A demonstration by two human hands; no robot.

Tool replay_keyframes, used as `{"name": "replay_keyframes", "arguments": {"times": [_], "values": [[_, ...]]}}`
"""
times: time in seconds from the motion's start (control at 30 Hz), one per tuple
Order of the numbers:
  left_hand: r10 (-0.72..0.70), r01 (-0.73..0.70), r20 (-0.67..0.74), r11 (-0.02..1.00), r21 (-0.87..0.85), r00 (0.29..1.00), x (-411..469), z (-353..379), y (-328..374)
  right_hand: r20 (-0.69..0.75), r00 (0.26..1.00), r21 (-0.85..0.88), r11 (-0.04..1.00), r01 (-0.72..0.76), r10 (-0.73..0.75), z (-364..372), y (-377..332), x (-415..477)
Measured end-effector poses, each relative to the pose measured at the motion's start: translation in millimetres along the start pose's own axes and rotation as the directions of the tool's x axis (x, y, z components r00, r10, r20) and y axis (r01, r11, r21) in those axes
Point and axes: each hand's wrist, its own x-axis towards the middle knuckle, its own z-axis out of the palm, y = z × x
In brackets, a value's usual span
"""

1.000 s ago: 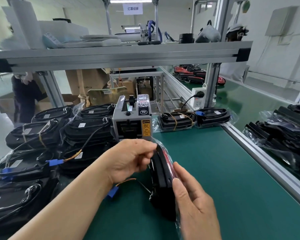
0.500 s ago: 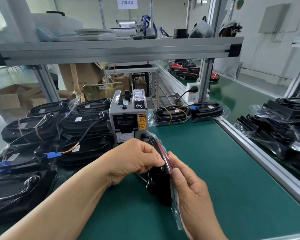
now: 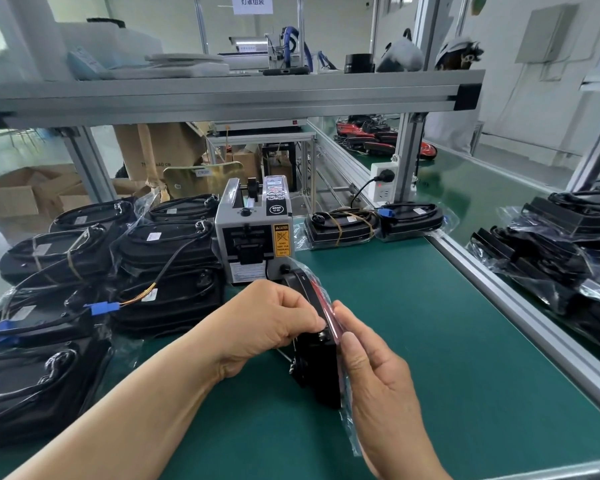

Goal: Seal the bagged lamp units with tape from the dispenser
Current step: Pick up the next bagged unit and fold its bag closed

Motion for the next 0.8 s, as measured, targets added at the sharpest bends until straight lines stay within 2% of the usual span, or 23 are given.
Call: {"name": "replay_keyframes", "arguments": {"times": [0.4, 0.8], "values": [[-0.018, 0.019, -0.043, 1.0, 0.018, 0.999, -3.1, 3.8, 2.8, -0.01, 1.0, -0.02, 1.0, -0.005, 0.004, -0.3, 2.8, 0.3], [0.05, -0.049, -0.102, 0.999, 0.008, 0.994, -3.4, 7.4, -5.6, 0.013, 1.0, -0.023, 1.0, -0.002, 0.002, -0.7, 2.6, -0.8]]}}
